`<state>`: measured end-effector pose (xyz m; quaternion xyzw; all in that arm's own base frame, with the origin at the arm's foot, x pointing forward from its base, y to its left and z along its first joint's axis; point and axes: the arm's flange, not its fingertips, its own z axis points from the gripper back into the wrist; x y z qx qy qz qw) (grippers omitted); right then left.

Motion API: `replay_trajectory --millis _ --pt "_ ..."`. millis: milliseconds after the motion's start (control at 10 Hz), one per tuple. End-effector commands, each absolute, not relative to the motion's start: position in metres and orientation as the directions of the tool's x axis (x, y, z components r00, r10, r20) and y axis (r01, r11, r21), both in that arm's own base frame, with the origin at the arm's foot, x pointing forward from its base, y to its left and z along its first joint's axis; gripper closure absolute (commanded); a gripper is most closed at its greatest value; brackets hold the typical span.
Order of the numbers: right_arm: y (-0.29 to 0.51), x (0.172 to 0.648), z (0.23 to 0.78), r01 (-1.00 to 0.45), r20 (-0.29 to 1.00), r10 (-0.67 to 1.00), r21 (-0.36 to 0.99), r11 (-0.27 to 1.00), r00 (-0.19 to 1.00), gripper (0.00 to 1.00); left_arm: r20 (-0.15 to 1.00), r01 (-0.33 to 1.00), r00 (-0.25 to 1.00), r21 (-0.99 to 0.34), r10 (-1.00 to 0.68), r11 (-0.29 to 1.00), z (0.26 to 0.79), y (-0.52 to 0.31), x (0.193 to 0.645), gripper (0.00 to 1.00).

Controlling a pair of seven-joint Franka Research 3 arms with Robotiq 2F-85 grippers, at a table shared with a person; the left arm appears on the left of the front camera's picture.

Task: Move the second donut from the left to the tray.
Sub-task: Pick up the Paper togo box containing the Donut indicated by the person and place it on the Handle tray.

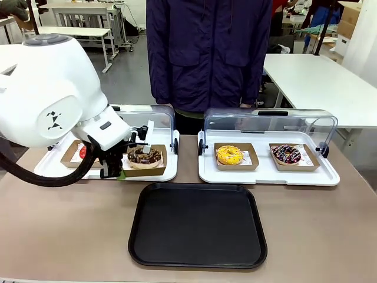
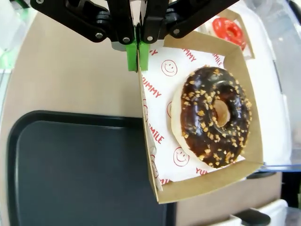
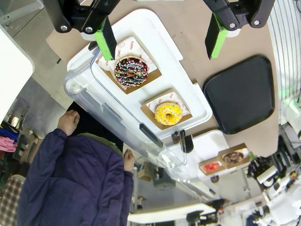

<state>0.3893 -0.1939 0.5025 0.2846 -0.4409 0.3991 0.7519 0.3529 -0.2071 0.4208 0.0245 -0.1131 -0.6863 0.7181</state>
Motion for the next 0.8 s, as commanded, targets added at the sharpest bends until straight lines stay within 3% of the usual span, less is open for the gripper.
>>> replay_trajectory --millis 0,300,500,700 --pt "-0.193 0.391 0.504 -0.854 0.898 0.342 0.066 0.516 0.276 0.0 0.132 0.975 0.018 0.217 -0.991 0.046 0.424 -0.208 0.359 0.98" --pt "-0.193 0.391 0.504 -0.854 0.898 0.342 0.066 0.516 0.276 0.0 0.13 0.98 0.026 0.192 -0.991 0.051 0.421 -0.207 0.354 0.98" --pt "-0.193 0.391 0.504 -0.854 0.898 0.342 0.066 0.516 0.276 0.0 0.182 0.971 -0.047 0.239 -0.982 -0.002 0.415 -0.254 0.337 0.98" --pt "-0.193 0.391 0.504 -0.854 0.898 0.342 0.066 0.516 0.276 0.0 0.214 0.962 -0.044 0.274 -0.976 0.017 0.395 -0.297 0.31 0.98"
